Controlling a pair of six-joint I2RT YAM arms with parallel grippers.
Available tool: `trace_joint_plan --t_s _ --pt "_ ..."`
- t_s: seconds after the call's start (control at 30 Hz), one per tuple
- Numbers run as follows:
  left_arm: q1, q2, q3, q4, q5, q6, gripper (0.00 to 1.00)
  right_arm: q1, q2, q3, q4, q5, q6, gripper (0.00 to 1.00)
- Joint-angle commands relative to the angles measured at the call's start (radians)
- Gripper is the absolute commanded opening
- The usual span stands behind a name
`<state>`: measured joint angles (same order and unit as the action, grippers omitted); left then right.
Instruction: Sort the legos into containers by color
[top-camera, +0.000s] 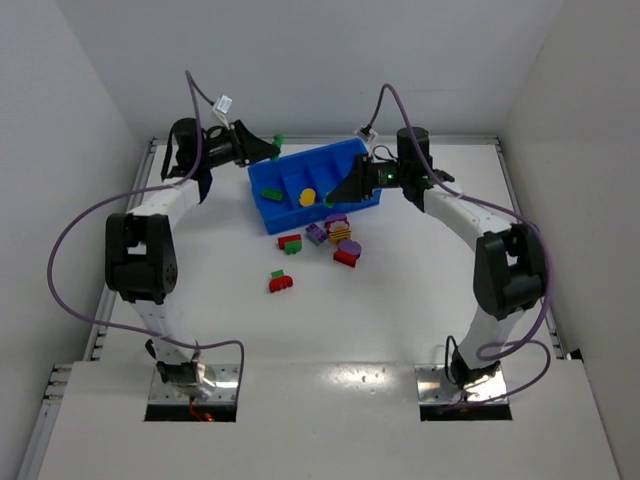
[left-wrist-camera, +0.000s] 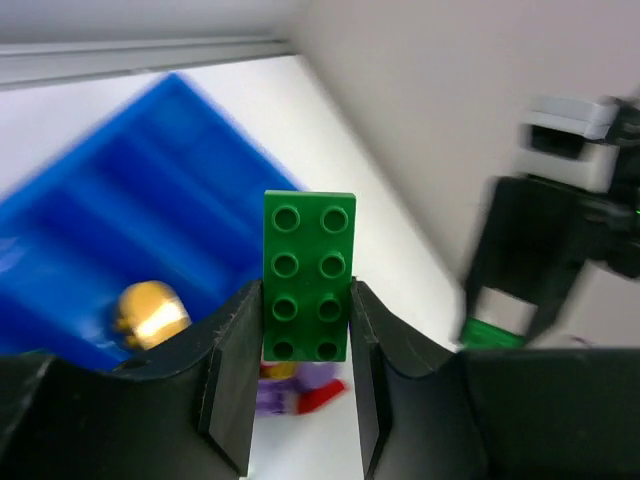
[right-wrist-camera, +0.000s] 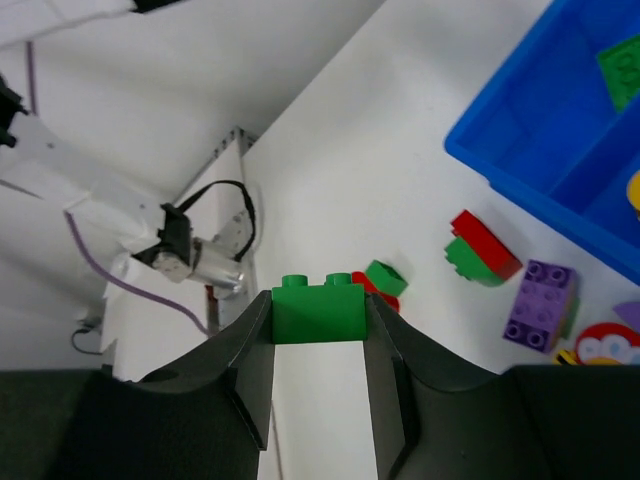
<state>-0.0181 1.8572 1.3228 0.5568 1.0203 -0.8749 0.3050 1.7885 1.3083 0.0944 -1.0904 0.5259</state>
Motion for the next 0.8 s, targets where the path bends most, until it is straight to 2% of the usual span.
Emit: trace_joint_plan --t_s 0.0,0.13,0.3,0.37,0.67,0.73,0.77 --pt "-0.02 -0.043 0.066 -0.436 -0.232 0.419 0.15 -0.007 -0.043 0.035 -0.093 0.07 -0.135 0.03" --pt "-0.038 -0.052 0.065 -0.494 -0.396 0.43 0.15 -0.017 -0.043 0.065 -0.136 0.171 -0.162 0.03" --pt "-0.083 -0.061 0.056 -0.571 -0.636 0.456 0.15 -0.017 -0.023 0.097 -0.157 0.225 -0.172 0.03" --pt "-0.095 -0.061 0.035 -0.581 -0.686 0.446 0.19 -0.017 -0.023 0.106 -0.157 0.225 -0.172 0.03" --pt "-0.105 -0.026 0.007 -0.6 -0.786 0.401 0.2 -0.017 0.018 0.146 -0.167 0.244 -0.181 0.03" --pt "-0.105 -0.013 0.016 -0.612 -0.786 0.401 0.27 -0.017 0.031 0.167 -0.167 0.244 -0.181 0.03" --pt "-0.105 -0.004 0.016 -0.612 -0.786 0.401 0.36 -0.017 0.031 0.167 -0.167 0.244 -0.181 0.03"
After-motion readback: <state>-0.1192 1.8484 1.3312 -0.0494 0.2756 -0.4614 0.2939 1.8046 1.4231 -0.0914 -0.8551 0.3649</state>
